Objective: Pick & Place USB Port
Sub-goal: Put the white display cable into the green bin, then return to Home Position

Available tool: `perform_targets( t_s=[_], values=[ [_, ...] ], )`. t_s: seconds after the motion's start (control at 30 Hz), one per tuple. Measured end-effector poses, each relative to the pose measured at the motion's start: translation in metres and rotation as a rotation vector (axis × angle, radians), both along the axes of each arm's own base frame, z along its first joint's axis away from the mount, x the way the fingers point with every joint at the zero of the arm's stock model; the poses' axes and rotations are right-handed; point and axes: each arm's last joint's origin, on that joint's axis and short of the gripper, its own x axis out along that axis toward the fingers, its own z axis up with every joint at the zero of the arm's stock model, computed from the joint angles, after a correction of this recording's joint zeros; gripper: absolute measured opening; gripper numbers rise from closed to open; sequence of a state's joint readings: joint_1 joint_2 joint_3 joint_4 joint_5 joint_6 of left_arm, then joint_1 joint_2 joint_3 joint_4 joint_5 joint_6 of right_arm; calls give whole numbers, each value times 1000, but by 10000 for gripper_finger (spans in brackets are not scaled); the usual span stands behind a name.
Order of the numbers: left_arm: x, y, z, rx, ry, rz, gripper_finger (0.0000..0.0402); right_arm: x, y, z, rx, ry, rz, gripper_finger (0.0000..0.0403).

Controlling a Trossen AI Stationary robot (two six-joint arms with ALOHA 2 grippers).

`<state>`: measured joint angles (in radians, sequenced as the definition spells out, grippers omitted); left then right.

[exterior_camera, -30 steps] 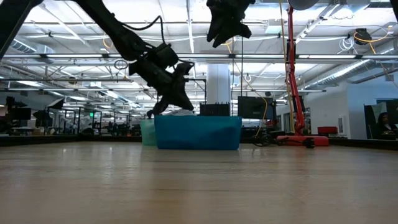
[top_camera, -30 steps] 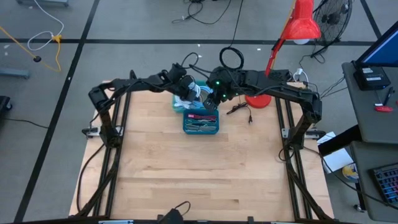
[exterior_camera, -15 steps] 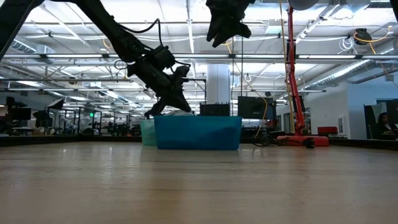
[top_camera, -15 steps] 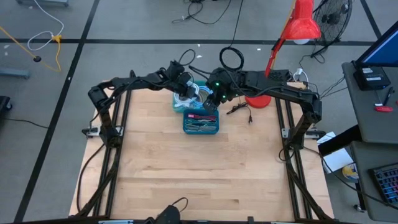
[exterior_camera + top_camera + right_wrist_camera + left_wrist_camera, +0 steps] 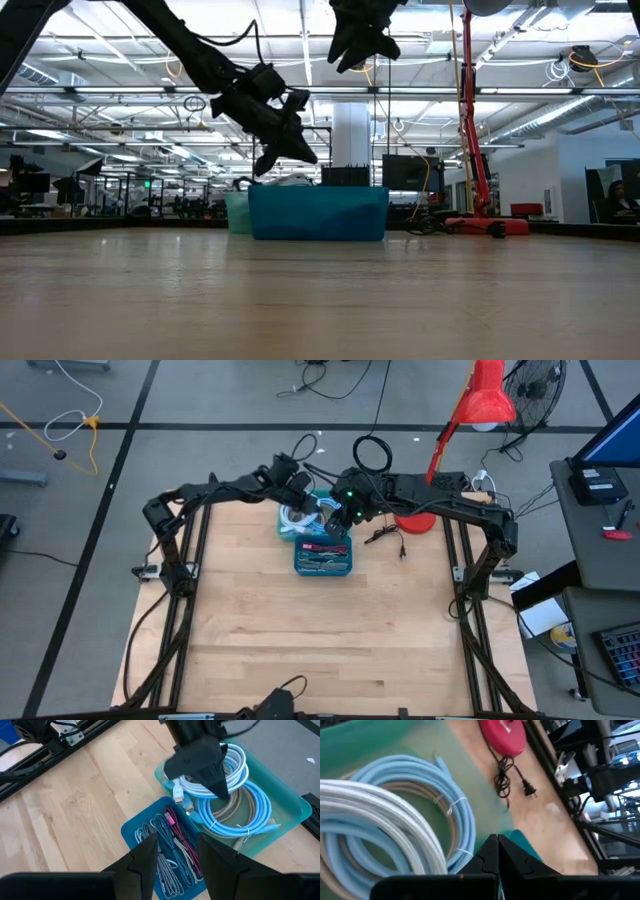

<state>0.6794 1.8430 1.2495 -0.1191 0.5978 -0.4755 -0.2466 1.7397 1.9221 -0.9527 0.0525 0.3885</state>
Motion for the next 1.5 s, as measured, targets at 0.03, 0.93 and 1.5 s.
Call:
perform_targets(
  t_s=[0.03,0.93,1.5],
  values=[
    [0,1,-2,-2,5,3,0,0,0,0,0,0,0,125],
    [13,7,-63,-131,79,-46,0,-2,5,-2,4,38,19,125],
    [-32,-31,94,146,-194,-35,0,1,5,1,0,-5,21,125]
  ],
)
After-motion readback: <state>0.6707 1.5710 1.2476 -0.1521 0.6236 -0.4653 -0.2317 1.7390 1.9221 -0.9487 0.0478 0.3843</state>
